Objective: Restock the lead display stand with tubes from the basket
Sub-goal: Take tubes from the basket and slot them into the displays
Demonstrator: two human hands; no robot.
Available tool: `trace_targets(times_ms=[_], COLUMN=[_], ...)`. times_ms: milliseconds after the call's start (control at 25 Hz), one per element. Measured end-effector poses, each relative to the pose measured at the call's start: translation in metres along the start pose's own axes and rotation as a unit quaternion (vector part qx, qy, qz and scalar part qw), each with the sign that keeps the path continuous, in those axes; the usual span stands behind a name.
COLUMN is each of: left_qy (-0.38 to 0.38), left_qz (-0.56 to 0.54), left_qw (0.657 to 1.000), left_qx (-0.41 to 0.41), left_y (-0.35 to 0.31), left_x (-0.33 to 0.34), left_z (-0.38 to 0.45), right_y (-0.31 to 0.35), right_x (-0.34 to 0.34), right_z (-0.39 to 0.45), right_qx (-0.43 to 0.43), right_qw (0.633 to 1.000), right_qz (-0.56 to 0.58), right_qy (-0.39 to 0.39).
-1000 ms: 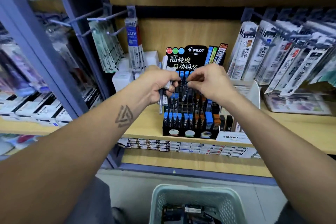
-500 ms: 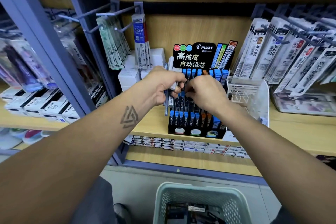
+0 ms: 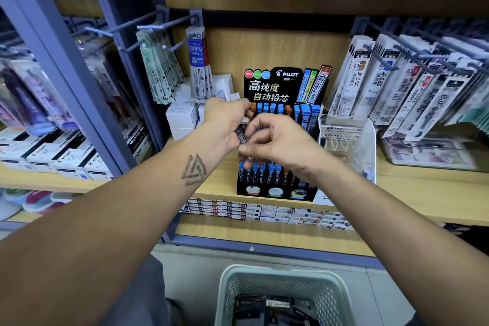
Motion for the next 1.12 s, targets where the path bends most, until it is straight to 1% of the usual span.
trace_targets(times_ms=[160,240,360,520,600,680,800,880,1000,1120], left_qy=[-0.008,-0.005,0.033,0.067,0.074,0.080,0.095,0.104,0.112,0.113], left_qz=[-0.035,-0.017,0.047,0.094,0.112,0.126,0.127,0.130,0.134,0.134], left_qw=[0.999,1.000,0.998,0.993,0.991,0.989,0.987,0.986,0.984,0.984], left_qx=[0.013,0.018,0.009,0.010,0.006,-0.004,-0.019,-0.026,-0.032,-0.035], left_y=[-0.013,-0.016,-0.013,-0.011,-0.009,-0.006,-0.001,0.000,0.000,0.001], left_x=[-0.018,-0.025,-0.016,-0.008,-0.008,-0.009,-0.009,-0.010,-0.010,-0.012], left_z=[0.007,0.007,0.002,0.001,0.000,0.000,-0.002,-0.005,-0.006,-0.006], right_y=[-0.004,-0.006,-0.006,-0.001,-0.001,-0.005,-0.013,-0.014,-0.013,-0.015], right_x=[-0.008,-0.014,-0.027,-0.053,-0.062,-0.066,-0.065,-0.063,-0.063,-0.058], right_z=[-0.008,-0.012,-0.010,-0.003,0.000,0.004,0.011,0.014,0.017,0.022], right_qx=[0.022,0.023,0.027,0.006,-0.003,0.018,0.053,0.050,0.041,0.042], right_qw=[0.997,0.997,0.999,0.988,0.978,0.968,0.945,0.930,0.917,0.906], right_qz=[0.026,0.039,-0.001,-0.088,-0.114,-0.160,-0.256,-0.300,-0.327,-0.370], right_qy=[0.067,0.066,0.022,-0.124,-0.176,-0.195,-0.198,-0.208,-0.226,-0.203])
Point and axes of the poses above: each hand's wrist, its own z-axis towards the middle knuckle, its own x-axis out of the palm, y = z × x, the point moved 5 cm from there along z, towards the middle knuckle, and after that the axes turned 14 degrees about y, right-handed, at the moved point
